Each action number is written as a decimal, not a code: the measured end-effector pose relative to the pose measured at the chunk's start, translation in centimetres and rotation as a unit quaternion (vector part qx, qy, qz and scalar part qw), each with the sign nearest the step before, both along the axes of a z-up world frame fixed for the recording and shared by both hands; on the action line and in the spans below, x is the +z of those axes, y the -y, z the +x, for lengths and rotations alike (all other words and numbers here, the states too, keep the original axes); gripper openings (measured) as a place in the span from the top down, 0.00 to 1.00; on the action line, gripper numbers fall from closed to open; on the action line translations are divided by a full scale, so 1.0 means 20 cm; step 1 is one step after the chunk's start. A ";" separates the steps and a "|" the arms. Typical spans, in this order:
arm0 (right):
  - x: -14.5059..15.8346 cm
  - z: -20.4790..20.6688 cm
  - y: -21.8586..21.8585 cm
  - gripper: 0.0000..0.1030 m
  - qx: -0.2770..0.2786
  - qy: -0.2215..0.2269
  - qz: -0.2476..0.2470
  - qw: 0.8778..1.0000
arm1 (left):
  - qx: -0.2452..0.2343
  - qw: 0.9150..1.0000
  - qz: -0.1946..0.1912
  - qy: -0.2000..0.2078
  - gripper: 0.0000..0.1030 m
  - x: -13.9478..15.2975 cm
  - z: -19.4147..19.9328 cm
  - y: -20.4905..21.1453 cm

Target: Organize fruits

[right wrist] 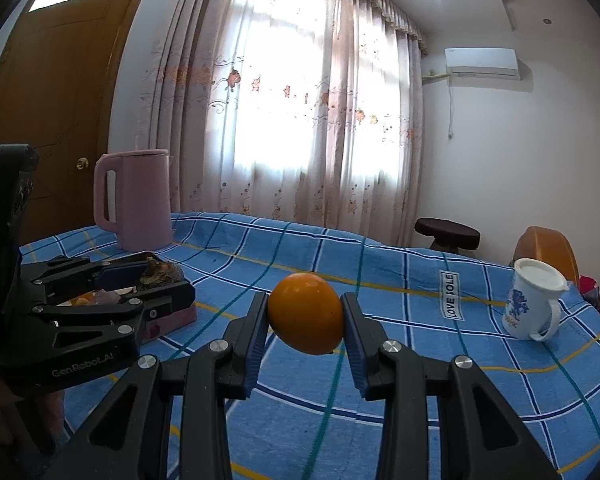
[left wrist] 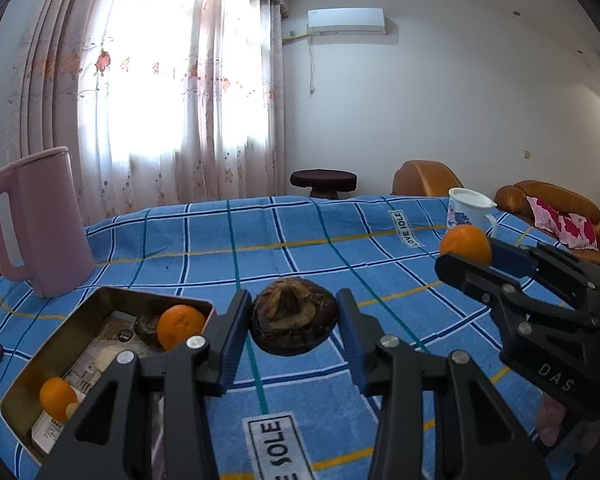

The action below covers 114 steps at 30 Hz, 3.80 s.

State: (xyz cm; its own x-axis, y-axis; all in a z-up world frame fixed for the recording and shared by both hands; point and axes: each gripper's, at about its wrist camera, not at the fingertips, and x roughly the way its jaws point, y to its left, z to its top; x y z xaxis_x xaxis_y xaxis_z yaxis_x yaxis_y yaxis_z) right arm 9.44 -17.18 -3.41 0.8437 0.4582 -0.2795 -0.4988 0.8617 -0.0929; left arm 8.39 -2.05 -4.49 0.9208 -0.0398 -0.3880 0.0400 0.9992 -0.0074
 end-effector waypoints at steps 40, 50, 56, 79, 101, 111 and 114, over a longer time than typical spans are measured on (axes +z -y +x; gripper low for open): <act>-0.01 -0.03 -0.48 0.64 0.086 -0.014 -0.033 0.996 | 0.095 0.995 -0.037 -0.015 0.56 0.01 -0.25 -0.65; 0.02 -0.04 -0.61 0.63 0.112 -0.011 -0.043 0.993 | 0.113 0.993 -0.033 -0.030 0.56 0.01 -0.23 -0.73; 0.04 -0.02 -0.70 0.64 0.121 -0.019 -0.050 0.991 | 0.115 0.992 -0.020 -0.048 0.56 0.00 -0.18 -0.77; -0.10 0.22 -0.99 0.63 0.135 -0.135 -0.106 0.976 | 0.103 0.986 -0.003 -0.131 0.56 -0.09 0.01 -0.86; -0.03 0.13 -0.87 0.41 0.118 -0.118 -0.076 0.983 | 0.117 0.989 0.011 -0.094 0.22 -0.02 -0.11 -0.80; 0.04 -0.01 -0.69 0.37 0.097 -0.088 -0.051 0.990 | 0.117 0.992 -0.011 -0.050 0.07 0.05 -0.26 -0.77; 0.06 -0.05 -0.65 0.37 0.088 -0.074 -0.051 0.992 | 0.109 0.993 -0.011 -0.041 0.07 0.07 -0.29 -0.73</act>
